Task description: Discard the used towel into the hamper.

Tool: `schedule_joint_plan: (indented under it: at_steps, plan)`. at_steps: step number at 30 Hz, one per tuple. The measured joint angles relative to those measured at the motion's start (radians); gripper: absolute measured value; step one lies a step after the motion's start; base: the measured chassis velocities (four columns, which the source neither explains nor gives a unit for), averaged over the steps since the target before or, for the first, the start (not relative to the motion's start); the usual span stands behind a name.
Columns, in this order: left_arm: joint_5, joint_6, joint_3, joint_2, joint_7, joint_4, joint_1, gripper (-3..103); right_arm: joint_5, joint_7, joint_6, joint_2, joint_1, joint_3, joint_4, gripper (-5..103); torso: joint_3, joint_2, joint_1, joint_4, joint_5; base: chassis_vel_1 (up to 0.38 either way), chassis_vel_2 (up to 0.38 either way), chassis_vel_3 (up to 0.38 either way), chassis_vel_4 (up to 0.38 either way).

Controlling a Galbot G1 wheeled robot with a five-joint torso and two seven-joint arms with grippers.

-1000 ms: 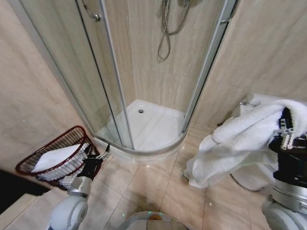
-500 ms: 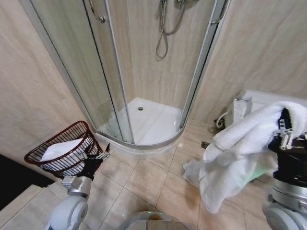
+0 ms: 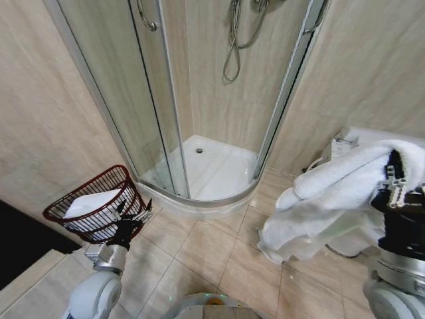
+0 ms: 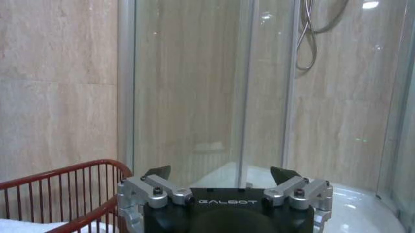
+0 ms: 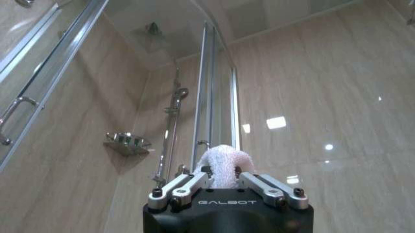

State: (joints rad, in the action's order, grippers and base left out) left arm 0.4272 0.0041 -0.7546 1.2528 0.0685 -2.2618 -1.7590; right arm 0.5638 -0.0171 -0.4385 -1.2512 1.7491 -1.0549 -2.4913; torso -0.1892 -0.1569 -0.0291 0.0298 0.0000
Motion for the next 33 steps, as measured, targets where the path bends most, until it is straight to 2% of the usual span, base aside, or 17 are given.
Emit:
schedule_joint_plan:
  at_steps: [23, 33]
  plan:
    - [0.000, 0.000, 0.000, 0.000, 0.000, 0.000, 0.000, 100, 0.018, -0.003, 0.015, 0.012, 0.002, -0.020, -0.008, 8, -0.001, -0.002, -0.001, 0.0006, -0.0001, 0.031, 0.034, 0.033, 0.036]
    - [0.000, 0.000, 0.000, 0.000, 0.000, 0.000, 0.000, 100, 0.045, -0.016, 0.044, 0.054, -0.010, -0.071, -0.009, 8, -0.028, -0.037, -0.009, 0.0006, 0.0001, 0.000, 0.000, 0.000, 0.000]
